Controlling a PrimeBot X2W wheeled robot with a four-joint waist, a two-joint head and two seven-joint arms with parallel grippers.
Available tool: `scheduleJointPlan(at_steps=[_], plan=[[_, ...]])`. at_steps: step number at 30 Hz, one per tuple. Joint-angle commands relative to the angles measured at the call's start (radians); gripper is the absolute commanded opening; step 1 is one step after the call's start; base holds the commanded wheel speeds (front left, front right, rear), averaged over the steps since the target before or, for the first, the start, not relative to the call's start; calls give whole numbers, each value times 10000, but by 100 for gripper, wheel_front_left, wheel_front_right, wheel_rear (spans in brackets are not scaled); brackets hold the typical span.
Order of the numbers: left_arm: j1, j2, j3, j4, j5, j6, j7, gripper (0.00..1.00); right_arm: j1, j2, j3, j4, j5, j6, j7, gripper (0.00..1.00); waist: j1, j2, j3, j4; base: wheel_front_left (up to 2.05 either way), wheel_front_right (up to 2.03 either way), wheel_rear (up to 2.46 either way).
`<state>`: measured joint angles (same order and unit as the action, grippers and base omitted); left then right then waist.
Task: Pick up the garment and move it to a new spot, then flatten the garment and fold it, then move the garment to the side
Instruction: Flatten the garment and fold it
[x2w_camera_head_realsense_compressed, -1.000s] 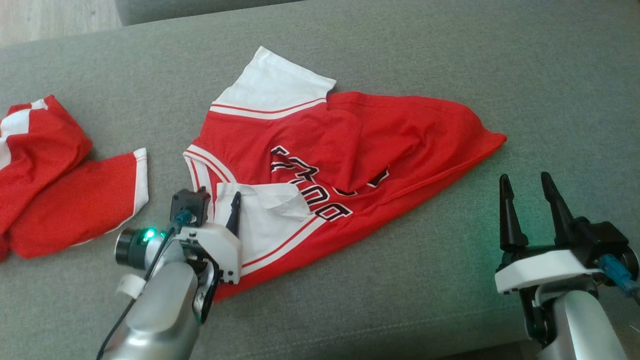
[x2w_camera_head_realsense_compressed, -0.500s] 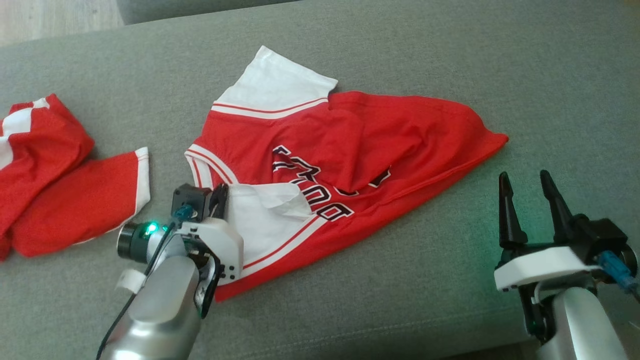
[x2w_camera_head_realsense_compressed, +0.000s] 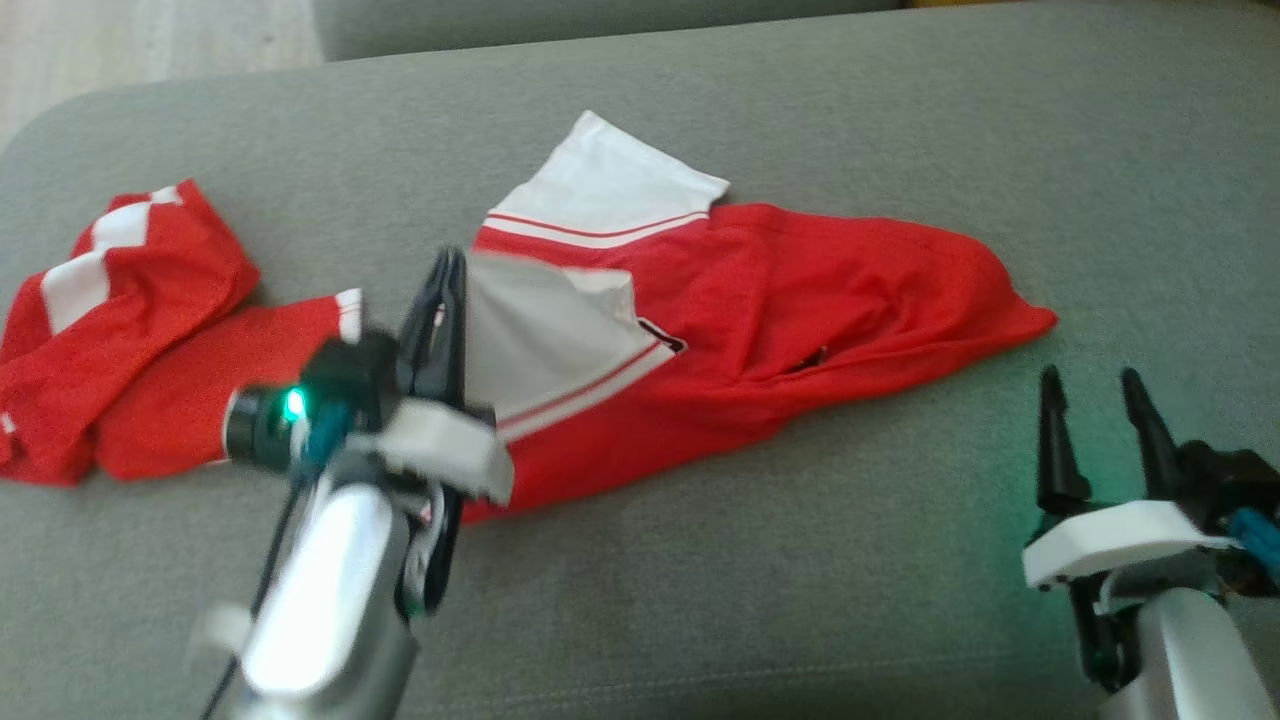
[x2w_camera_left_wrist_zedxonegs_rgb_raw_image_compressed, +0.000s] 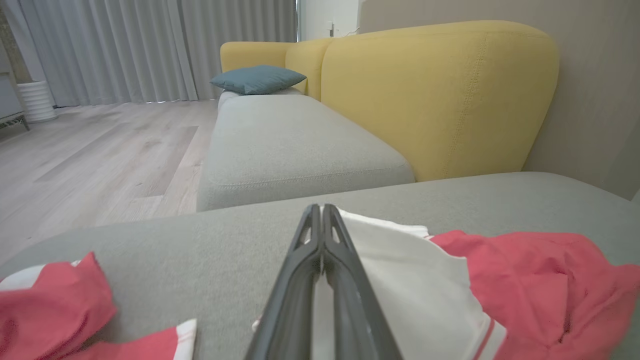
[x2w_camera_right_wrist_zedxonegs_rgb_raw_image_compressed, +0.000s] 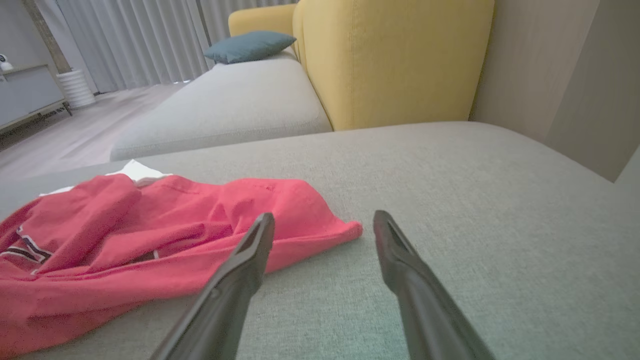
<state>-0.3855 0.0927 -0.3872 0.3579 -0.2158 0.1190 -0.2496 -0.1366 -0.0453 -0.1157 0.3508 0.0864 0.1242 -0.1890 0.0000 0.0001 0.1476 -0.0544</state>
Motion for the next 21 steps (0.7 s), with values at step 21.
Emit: scheduleJointPlan(at_steps=[21], plan=[[1102, -246, -393, -2337, 538, -262, -121, 0, -3805, -49, -2965, 4101, -755, 65, 1927, 100, 0, -1, 486, 1111, 0, 0, 0]])
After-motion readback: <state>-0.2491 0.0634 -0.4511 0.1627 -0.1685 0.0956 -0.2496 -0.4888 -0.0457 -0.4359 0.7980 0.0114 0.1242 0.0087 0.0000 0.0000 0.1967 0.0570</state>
